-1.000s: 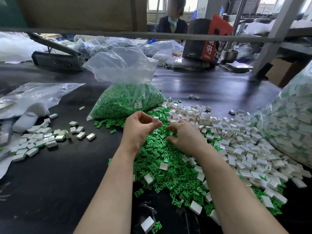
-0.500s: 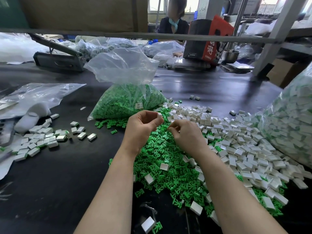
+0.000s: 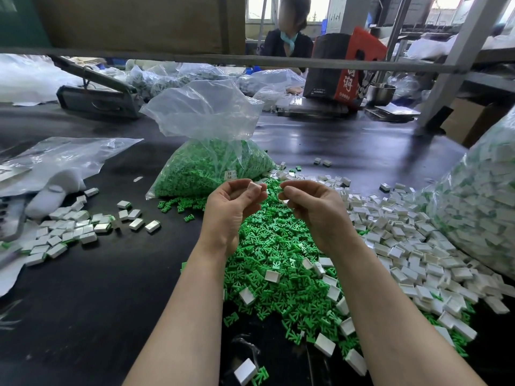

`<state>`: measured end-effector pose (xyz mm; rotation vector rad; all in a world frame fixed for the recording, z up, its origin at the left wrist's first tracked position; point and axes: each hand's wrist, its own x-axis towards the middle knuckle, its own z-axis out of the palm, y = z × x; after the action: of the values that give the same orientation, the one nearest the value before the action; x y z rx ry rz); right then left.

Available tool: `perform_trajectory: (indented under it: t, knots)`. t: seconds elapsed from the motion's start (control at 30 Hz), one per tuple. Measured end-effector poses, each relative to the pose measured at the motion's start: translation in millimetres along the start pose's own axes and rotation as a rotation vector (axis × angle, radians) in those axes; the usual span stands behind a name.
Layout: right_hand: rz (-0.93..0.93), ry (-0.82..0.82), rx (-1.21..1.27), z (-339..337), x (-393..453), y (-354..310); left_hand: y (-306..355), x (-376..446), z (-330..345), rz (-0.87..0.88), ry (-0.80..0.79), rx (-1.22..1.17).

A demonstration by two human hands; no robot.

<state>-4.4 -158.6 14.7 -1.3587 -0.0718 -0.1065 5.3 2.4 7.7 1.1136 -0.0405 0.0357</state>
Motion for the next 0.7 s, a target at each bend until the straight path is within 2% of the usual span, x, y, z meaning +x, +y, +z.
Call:
perform_trajectory:
  t: [0.23,0.33,0.7]
  knots:
    - [-0.115,0.026,-0.036,1.5,1.8,3.9,-3.3,-1.3,5.7,-0.069,0.013,0.004]
    - [-0.157,0.031,-0.067,3.4,1.7,4.7,-2.5,-1.8,6.1,-0.103,0.002,-0.064]
    - [-0.176,0.066,-0.081,8.4,0.7,5.4,-0.5,-5.5,9.3,-0.128,-0.054,-0.055]
